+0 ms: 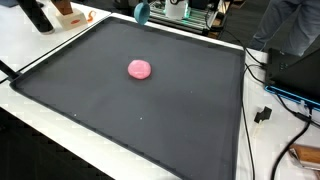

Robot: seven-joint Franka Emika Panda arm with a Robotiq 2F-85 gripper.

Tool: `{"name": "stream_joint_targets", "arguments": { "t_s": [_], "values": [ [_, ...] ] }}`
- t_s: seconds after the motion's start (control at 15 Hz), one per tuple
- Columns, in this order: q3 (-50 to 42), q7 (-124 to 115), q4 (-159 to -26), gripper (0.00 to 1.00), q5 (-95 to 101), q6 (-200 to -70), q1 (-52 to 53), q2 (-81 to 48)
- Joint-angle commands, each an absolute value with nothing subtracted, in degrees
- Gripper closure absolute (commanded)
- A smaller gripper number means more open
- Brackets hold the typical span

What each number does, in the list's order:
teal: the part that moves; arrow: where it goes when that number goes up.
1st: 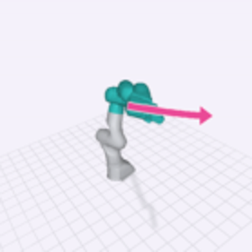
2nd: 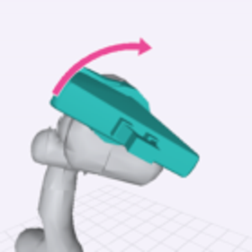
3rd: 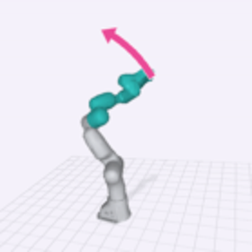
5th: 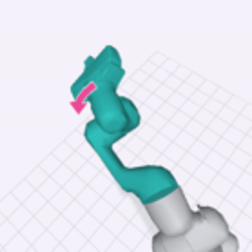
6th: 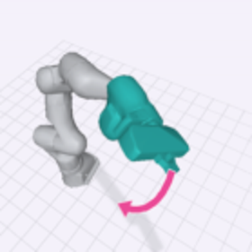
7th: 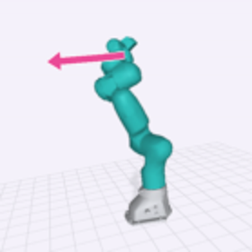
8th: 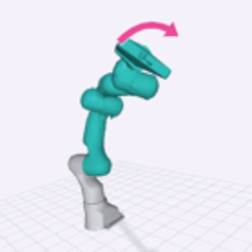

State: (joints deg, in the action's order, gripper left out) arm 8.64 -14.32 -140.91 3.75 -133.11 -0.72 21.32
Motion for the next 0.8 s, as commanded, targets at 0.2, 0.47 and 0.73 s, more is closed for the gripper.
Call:
{"name": "stream_joint_targets", "arguments": {
  "t_s": [0.2,0.47,0.73],
  "values": [
    [5.22,-11.69,-138.55,0.75,-0.12,-133.30,0.20,18.64],
    [-2.16,1.69,-135.07,0.75,-14.57,-134.52,2.67,14.46],
    [-8.05,19.39,-130.99,0.75,-31.27,-131.93,3.72,9.33]
  ]
}}
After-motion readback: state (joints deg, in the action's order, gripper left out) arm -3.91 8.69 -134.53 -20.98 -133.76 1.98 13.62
